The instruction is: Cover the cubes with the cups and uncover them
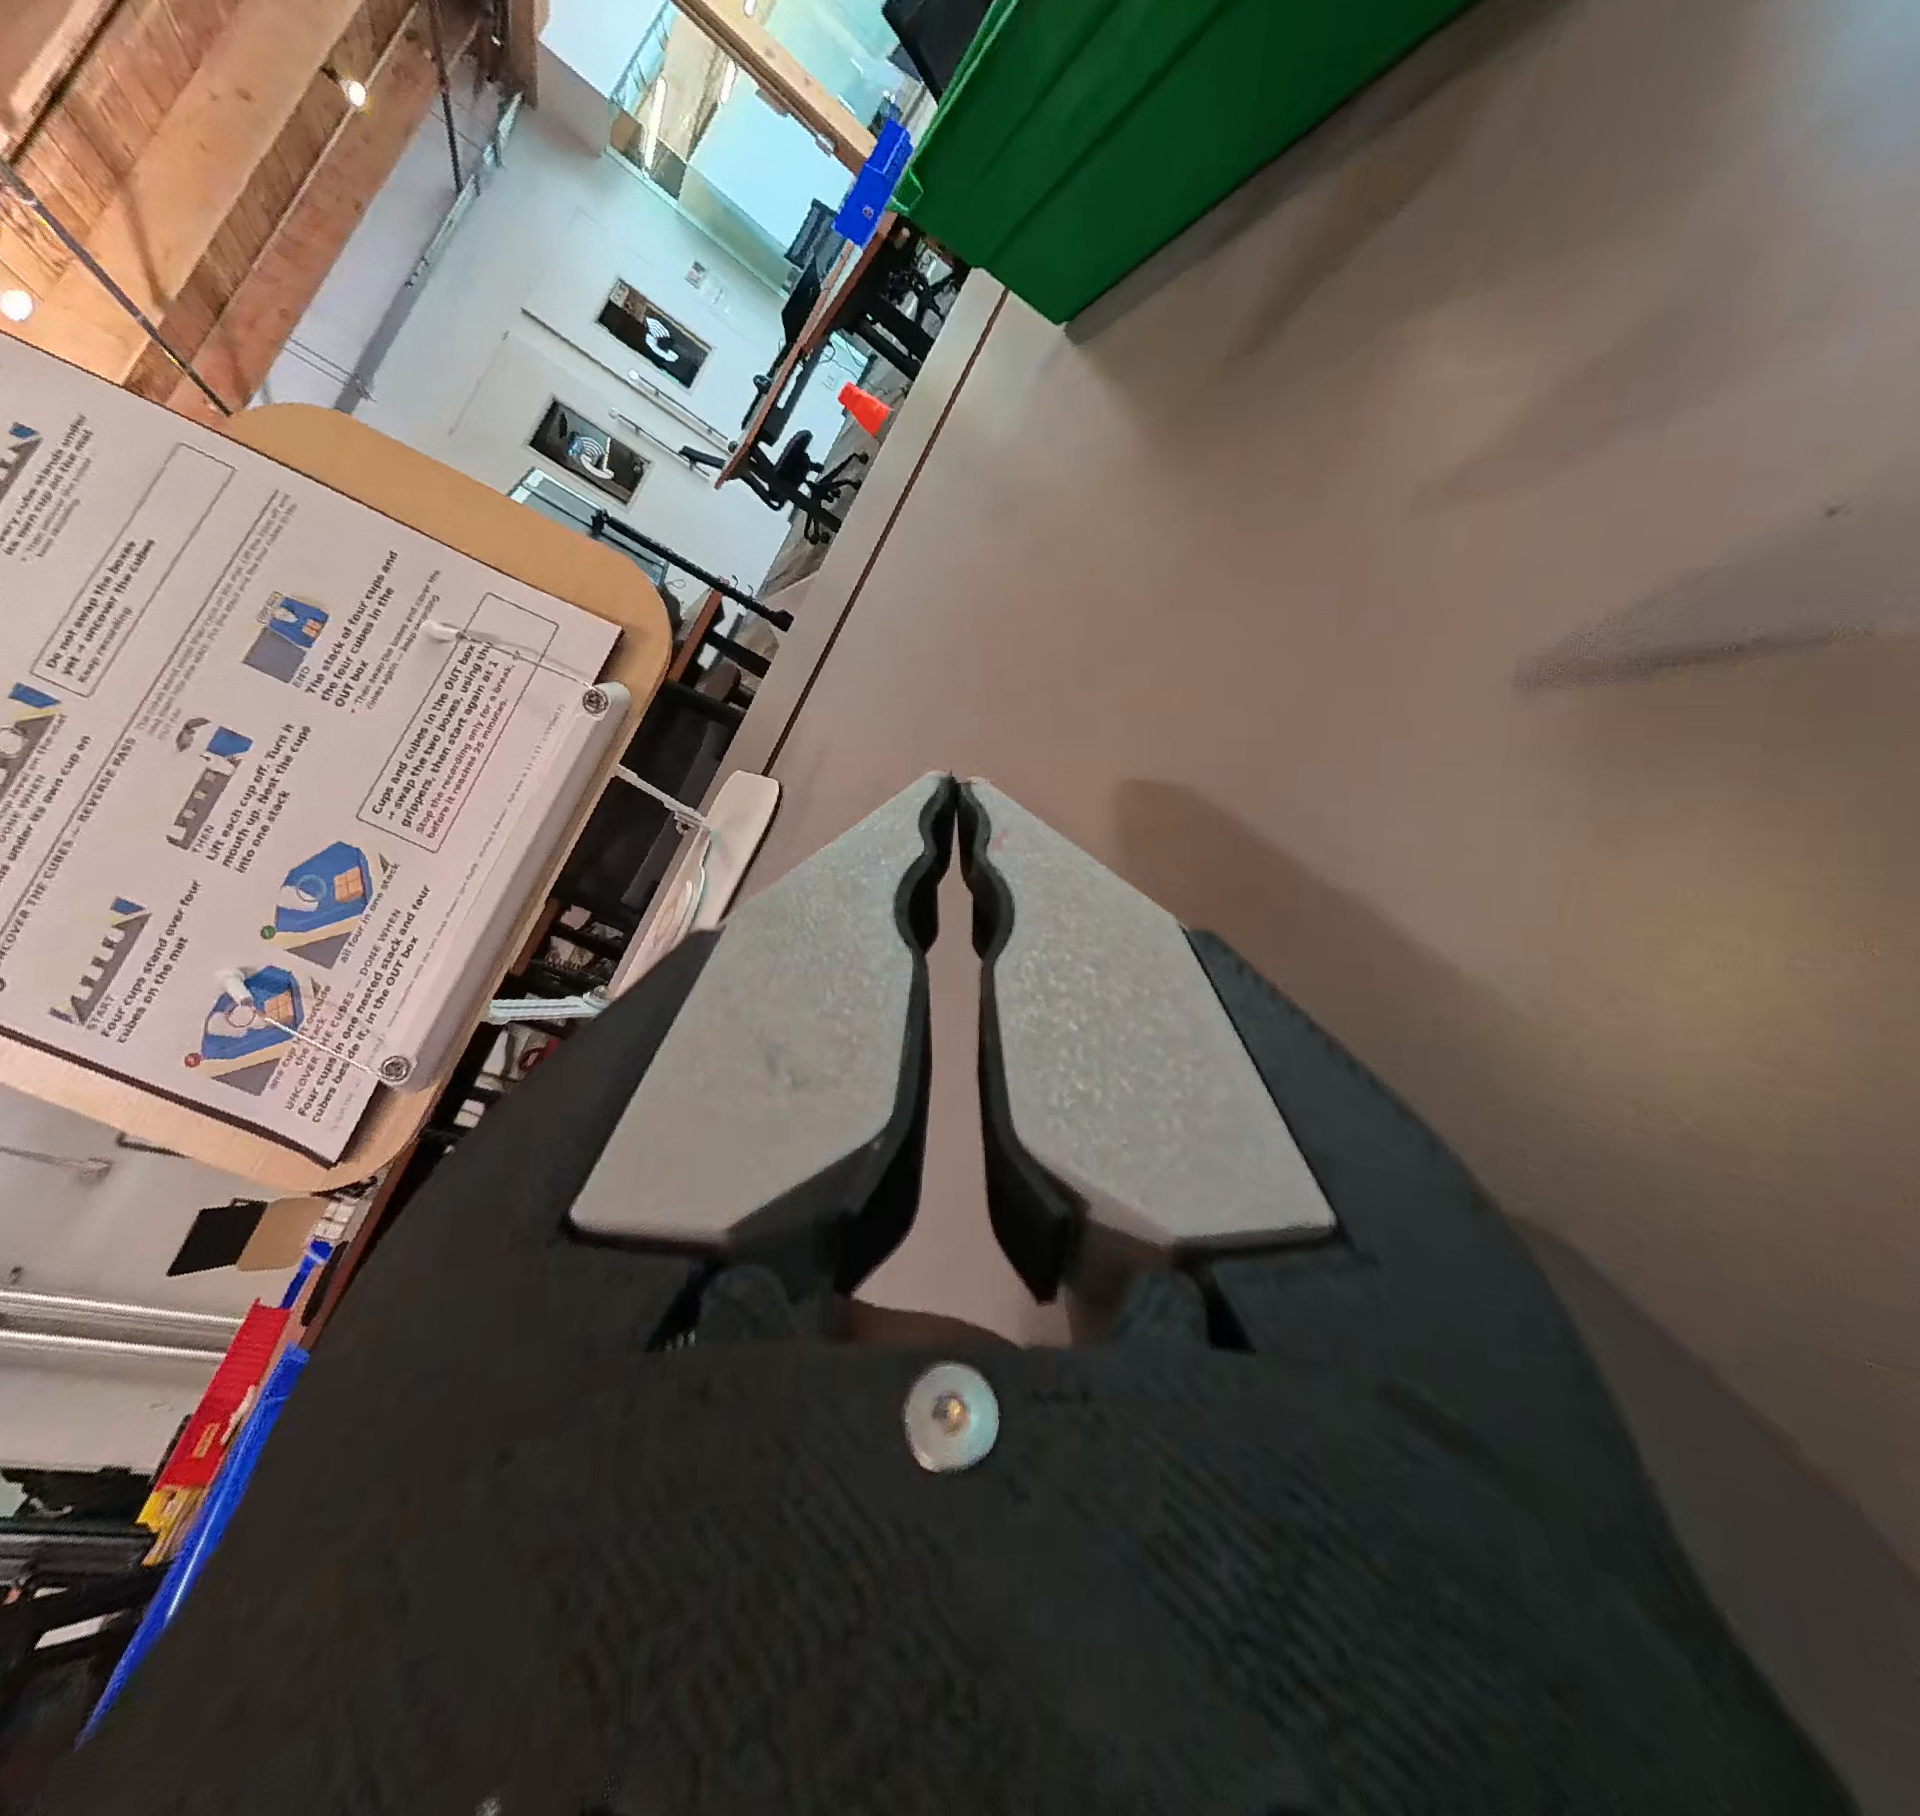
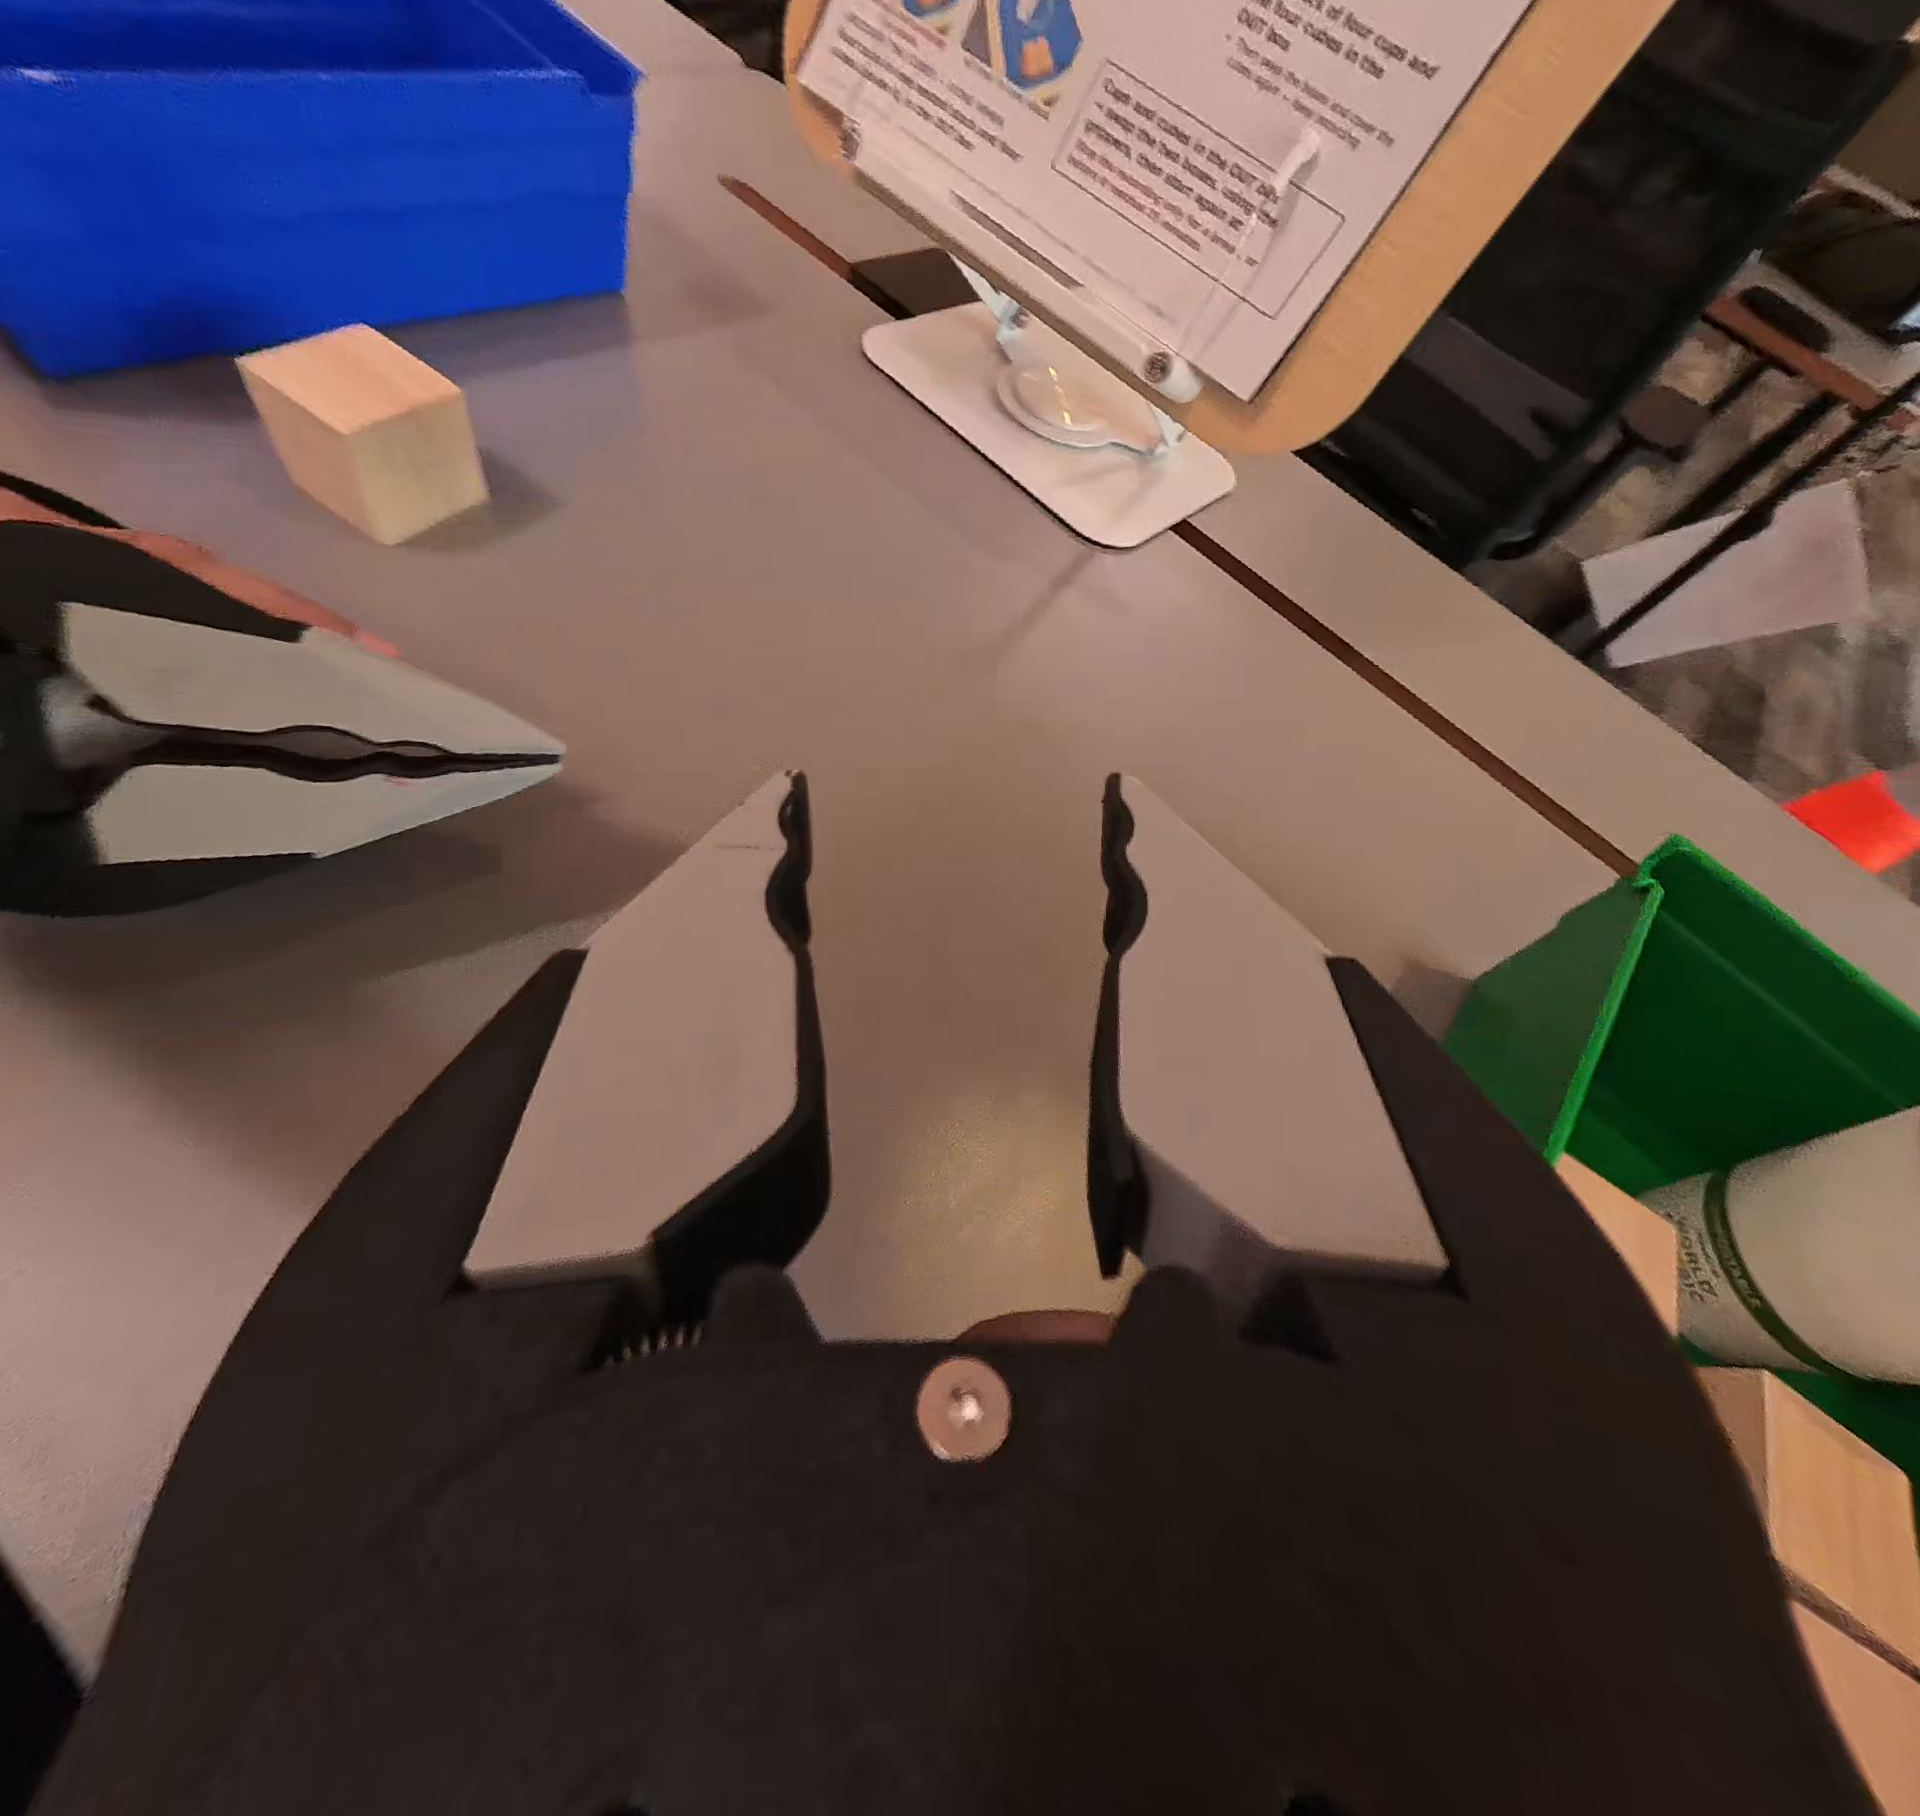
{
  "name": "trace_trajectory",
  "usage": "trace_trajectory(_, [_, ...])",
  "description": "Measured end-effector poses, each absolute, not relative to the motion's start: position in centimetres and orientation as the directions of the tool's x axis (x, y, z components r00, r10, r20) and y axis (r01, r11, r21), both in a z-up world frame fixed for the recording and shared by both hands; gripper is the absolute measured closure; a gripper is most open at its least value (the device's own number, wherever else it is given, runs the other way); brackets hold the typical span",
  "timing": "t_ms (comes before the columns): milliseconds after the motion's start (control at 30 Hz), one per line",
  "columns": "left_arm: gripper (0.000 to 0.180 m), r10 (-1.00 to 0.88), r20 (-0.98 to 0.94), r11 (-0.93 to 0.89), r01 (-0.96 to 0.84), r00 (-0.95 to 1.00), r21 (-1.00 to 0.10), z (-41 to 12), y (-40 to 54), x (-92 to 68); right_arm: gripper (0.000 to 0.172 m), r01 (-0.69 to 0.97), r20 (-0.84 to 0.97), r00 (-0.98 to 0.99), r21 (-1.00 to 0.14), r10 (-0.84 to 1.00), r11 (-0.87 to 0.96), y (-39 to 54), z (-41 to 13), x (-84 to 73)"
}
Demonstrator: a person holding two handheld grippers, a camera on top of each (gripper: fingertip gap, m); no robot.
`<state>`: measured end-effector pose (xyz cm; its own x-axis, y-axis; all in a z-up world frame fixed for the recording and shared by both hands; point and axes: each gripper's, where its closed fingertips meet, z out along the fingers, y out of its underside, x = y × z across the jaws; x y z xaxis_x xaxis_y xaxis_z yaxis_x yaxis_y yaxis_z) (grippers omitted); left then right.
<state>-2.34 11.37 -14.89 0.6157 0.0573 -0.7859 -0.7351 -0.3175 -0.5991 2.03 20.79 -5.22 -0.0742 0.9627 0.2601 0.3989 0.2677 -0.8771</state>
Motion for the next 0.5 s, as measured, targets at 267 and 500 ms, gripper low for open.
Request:
trace_trajectory(267, [0.18, 0.025, -0.799, -0.316, -0.754, 0.601, -0.576, -15.3, 11.7, -1.9, 0.125, 0.375, 0.128, 0.138, -0.925, 0.982, 0.067, 31.5, -3.8, 6.9])
trace_trajectory(500, [0.18, 0.04, -0.784, -0.343, -0.729, 0.619, -0.593, -15.4, 11.8, -2.5, 0.118, 0.264, 0.082, 0.101, -0.963, 0.991, 0.053, 30.7, -3.3, 10.1])
